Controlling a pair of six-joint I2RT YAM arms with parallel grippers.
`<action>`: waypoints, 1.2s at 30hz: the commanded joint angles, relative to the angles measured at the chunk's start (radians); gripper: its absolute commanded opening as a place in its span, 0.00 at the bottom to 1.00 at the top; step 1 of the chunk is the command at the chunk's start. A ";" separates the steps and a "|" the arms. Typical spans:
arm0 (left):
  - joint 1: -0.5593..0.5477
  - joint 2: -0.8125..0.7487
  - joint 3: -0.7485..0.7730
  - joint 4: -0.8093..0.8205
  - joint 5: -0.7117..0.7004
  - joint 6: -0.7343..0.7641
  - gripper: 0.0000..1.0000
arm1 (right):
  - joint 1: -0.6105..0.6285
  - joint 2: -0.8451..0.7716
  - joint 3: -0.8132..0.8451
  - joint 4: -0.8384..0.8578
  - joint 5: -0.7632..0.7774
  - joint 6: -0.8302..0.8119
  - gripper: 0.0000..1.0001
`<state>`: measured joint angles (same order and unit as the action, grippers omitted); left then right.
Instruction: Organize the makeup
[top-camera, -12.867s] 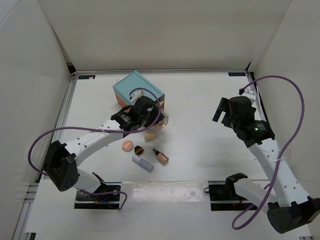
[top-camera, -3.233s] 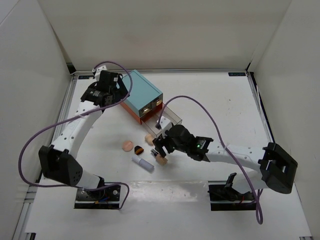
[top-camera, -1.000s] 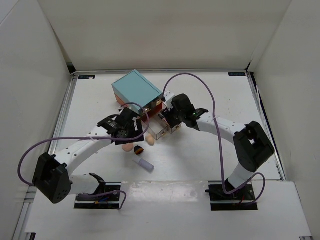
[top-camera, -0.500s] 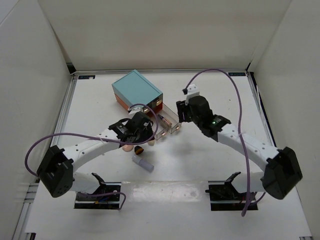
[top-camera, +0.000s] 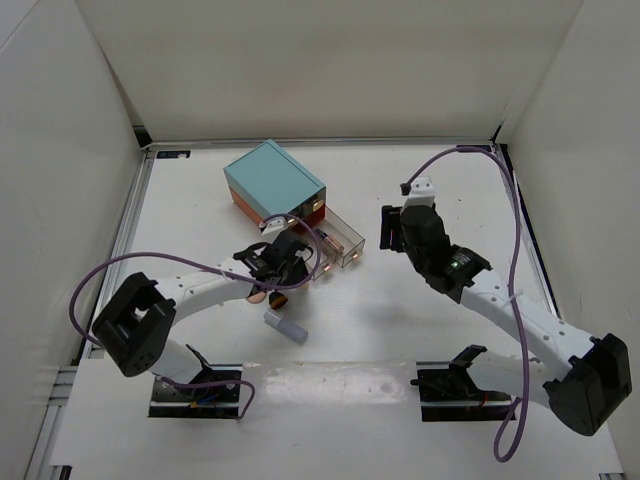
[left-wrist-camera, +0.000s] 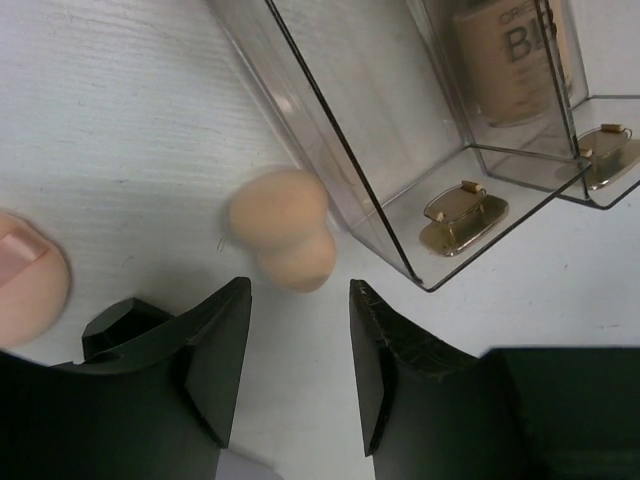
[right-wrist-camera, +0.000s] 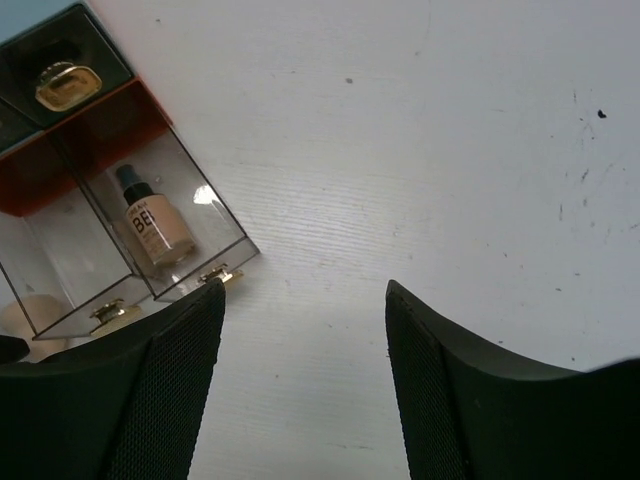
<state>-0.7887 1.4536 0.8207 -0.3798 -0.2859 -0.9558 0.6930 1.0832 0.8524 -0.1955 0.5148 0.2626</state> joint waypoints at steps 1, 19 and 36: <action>0.009 0.013 0.003 0.042 -0.033 -0.017 0.54 | -0.006 -0.025 0.005 -0.062 0.062 0.026 0.69; 0.016 0.065 -0.017 0.009 -0.035 -0.064 0.09 | -0.006 -0.126 -0.021 -0.148 0.105 0.050 0.71; -0.034 -0.147 0.136 -0.074 -0.125 0.051 0.09 | -0.006 -0.181 -0.072 -0.130 0.123 0.050 0.71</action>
<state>-0.8200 1.2938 0.8986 -0.4694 -0.3645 -0.9451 0.6891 0.9150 0.7872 -0.3492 0.6048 0.3080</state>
